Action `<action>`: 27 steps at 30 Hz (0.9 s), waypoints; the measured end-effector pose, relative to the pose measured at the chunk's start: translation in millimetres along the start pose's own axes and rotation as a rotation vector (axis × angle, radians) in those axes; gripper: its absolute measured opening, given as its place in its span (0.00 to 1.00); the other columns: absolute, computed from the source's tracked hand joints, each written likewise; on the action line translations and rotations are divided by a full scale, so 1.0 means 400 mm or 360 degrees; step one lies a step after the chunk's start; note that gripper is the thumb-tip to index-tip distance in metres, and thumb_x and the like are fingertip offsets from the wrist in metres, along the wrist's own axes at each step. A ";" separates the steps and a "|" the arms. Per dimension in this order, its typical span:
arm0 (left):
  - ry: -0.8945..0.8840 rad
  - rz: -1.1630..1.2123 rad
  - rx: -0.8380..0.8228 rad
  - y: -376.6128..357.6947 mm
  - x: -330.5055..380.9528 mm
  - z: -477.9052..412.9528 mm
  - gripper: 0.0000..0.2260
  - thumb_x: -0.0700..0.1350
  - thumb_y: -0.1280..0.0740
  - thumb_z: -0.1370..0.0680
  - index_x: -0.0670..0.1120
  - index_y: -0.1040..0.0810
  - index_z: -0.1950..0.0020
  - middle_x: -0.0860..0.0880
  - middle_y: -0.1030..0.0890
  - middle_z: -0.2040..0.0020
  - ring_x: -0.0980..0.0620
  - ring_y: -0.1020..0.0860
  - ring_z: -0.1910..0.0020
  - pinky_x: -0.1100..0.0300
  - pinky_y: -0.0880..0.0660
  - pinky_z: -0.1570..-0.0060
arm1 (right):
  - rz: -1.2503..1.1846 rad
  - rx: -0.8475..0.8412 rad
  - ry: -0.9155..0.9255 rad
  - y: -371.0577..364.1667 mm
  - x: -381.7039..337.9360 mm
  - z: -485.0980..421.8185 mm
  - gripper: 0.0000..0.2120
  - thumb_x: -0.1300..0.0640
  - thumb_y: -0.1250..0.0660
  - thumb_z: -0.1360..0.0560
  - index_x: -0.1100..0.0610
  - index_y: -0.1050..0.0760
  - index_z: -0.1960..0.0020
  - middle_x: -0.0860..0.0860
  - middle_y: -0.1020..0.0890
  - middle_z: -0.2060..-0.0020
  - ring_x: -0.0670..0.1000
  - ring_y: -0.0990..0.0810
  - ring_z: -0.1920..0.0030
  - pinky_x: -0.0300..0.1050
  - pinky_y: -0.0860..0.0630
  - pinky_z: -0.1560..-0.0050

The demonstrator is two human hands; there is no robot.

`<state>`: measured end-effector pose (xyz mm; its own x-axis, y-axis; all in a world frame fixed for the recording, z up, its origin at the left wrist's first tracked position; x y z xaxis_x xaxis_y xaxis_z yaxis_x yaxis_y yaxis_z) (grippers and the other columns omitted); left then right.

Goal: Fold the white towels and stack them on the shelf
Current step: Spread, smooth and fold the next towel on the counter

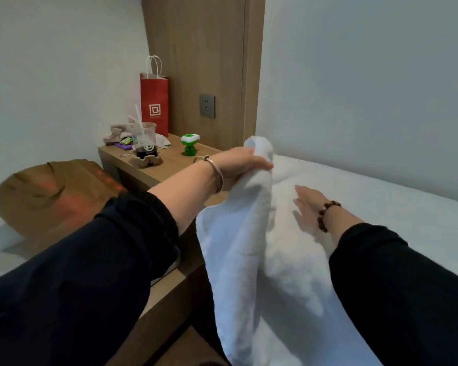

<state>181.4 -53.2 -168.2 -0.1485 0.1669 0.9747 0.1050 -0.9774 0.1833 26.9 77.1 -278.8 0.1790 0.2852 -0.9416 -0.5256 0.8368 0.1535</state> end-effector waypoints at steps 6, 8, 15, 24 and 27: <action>0.0197 -0.1005 -0.0618 -0.194 -0.006 -0.054 0.21 0.38 0.37 0.20 0.48 0.34 0.27 0.46 0.26 0.34 0.52 0.24 0.40 0.55 0.26 0.41 | -0.0285 0.0569 0.0016 0.379 0.016 0.101 0.09 0.55 0.46 0.18 0.58 0.31 0.49 0.55 0.28 0.59 0.52 0.27 0.62 0.49 0.28 0.61; 0.0091 -0.1129 -0.0267 -0.187 -0.037 -0.090 0.19 0.40 0.39 0.20 0.46 0.31 0.29 0.45 0.25 0.34 0.48 0.26 0.36 0.56 0.29 0.38 | -0.0189 0.0495 -0.0079 0.424 0.045 0.124 0.11 0.54 0.46 0.18 0.58 0.31 0.55 0.56 0.26 0.58 0.54 0.26 0.62 0.50 0.27 0.57; -0.0138 -0.1726 0.0558 -0.203 -0.202 -0.200 0.27 0.53 0.43 0.19 0.50 0.49 0.22 0.49 0.52 0.22 0.50 0.53 0.23 0.47 0.51 0.28 | 0.0434 0.0350 -0.0026 0.363 0.096 0.126 0.13 0.49 0.40 0.20 0.59 0.28 0.50 0.54 0.20 0.60 0.50 0.25 0.65 0.42 0.35 0.68; -0.0284 -0.0906 0.0443 -0.156 -0.267 -0.234 0.17 0.48 0.46 0.17 0.44 0.29 0.30 0.49 0.29 0.31 0.52 0.32 0.34 0.75 0.41 0.41 | 0.0861 0.0324 0.0227 0.209 0.050 0.023 0.18 0.50 0.39 0.21 0.66 0.23 0.47 0.60 0.21 0.49 0.57 0.23 0.51 0.47 0.28 0.51; -0.0267 -0.1290 0.0410 -0.104 -0.290 -0.268 0.19 0.42 0.50 0.17 0.40 0.40 0.26 0.42 0.38 0.26 0.44 0.37 0.29 0.50 0.39 0.32 | 0.0959 0.0322 0.0218 0.187 0.038 -0.014 0.23 0.49 0.40 0.21 0.67 0.27 0.37 0.60 0.25 0.37 0.59 0.26 0.39 0.50 0.30 0.38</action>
<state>88.6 -45.7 -302.4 -0.1293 0.8360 0.5332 0.2521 -0.4923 0.8331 -14.5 141.4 -283.3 -0.2128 0.6814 -0.7003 -0.3311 0.6240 0.7078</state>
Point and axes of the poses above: each hand's wrist, its own z-axis away from the middle knuckle, its own y-axis out of the back of the hand, x = y × z, the point moved 2 cm from there along -z, towards the middle knuckle
